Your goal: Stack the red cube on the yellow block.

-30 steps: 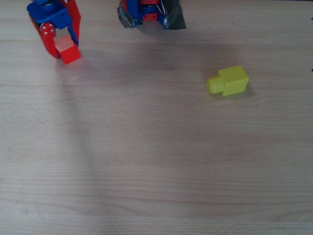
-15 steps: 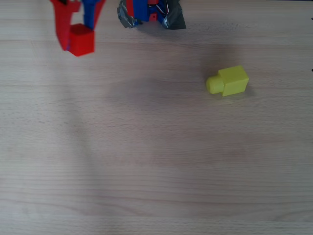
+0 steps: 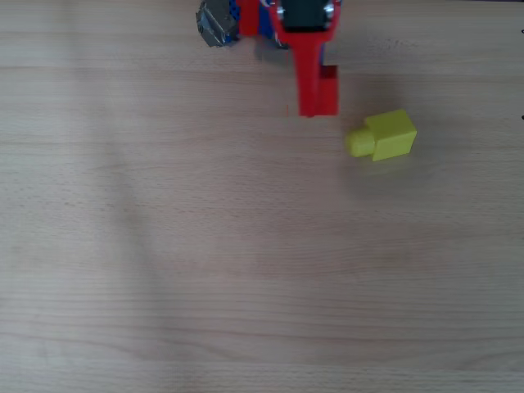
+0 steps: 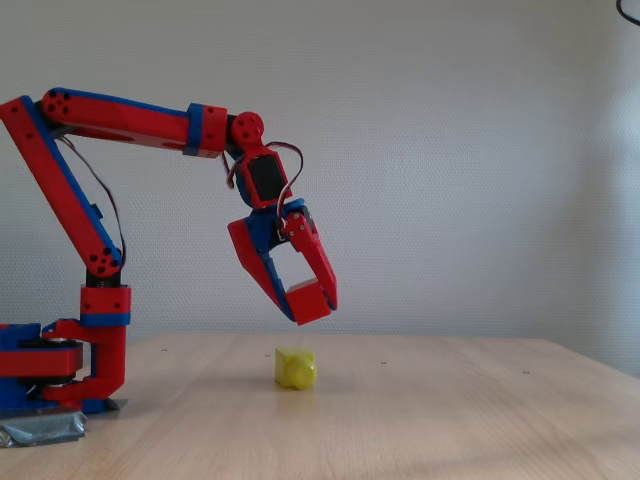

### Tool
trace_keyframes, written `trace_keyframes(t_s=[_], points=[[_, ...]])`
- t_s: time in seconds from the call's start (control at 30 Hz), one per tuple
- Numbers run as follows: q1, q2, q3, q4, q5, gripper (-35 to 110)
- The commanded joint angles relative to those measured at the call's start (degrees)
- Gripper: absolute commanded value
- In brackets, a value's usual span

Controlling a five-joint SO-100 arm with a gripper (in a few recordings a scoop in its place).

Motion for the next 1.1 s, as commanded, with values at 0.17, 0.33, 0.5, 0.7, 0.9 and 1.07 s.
trace_keyframes(t_s=[0.17,0.33,0.5,0.7,0.9,1.07], points=[[-13.71,-3.52,-2.29,-4.22,-2.2,3],[-17.67,-7.65,-2.64,-5.89,-3.96,2],[-19.25,-10.9,-3.69,-7.56,-4.57,2],[-20.04,-13.27,-6.06,-7.82,-5.45,3],[-19.07,-13.89,-6.24,-8.7,-5.71,3],[-18.37,-15.91,-6.94,-8.79,-5.71,3]])
